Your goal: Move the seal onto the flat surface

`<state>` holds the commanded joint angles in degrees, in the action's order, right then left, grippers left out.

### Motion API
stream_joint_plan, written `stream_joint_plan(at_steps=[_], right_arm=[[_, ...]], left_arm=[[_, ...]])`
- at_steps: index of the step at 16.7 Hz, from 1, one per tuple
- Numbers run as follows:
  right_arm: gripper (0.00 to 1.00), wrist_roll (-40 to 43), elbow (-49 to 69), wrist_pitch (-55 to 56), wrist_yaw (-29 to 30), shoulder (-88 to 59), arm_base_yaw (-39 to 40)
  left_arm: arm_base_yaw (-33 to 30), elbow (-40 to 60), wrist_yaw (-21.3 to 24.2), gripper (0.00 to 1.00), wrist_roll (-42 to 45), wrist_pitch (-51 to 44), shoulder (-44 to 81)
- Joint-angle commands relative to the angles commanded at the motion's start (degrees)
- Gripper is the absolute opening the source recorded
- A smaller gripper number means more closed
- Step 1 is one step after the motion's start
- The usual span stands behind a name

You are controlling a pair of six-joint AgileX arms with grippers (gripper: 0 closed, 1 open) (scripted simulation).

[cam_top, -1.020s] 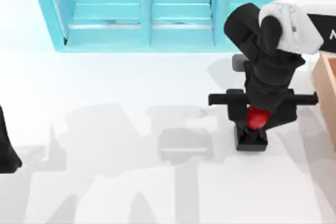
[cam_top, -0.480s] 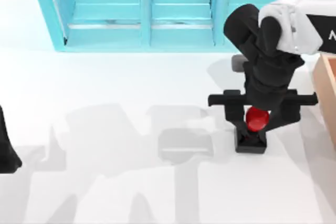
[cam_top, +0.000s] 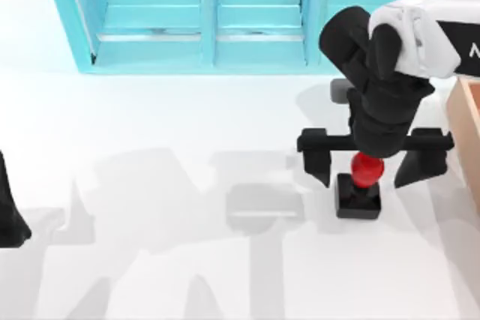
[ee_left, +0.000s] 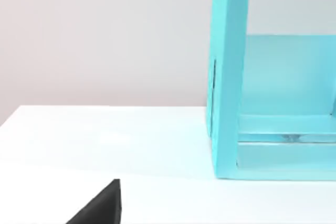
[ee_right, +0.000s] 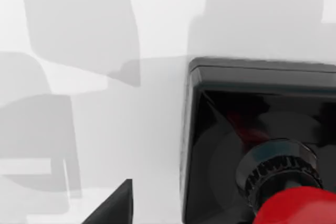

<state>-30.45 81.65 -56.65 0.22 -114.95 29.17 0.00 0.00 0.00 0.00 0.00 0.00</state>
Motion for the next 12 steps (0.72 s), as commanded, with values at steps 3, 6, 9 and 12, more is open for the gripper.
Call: stream_joint_plan(at_steps=[3,6,9,12], right_arm=[[1.0,0.0,0.0,0.0,0.0,0.0,0.0],[1.0,-0.2,0.86,-0.88,-0.01,-0.13,-0.2],[1.0,-0.49,6.45,-6.63,-0.02,-0.3,-0.36],[1.0,-0.38,15.04,-15.69,-0.07,-0.11,-0.31]], left_arm=[[0.0,0.0,0.0,1.0,0.0,0.0,0.0],[0.0,0.0,0.0,1.0,0.0,0.0,0.0],[0.0,0.0,0.0,1.0,0.0,0.0,0.0],[0.0,0.0,0.0,1.0,0.0,0.0,0.0]])
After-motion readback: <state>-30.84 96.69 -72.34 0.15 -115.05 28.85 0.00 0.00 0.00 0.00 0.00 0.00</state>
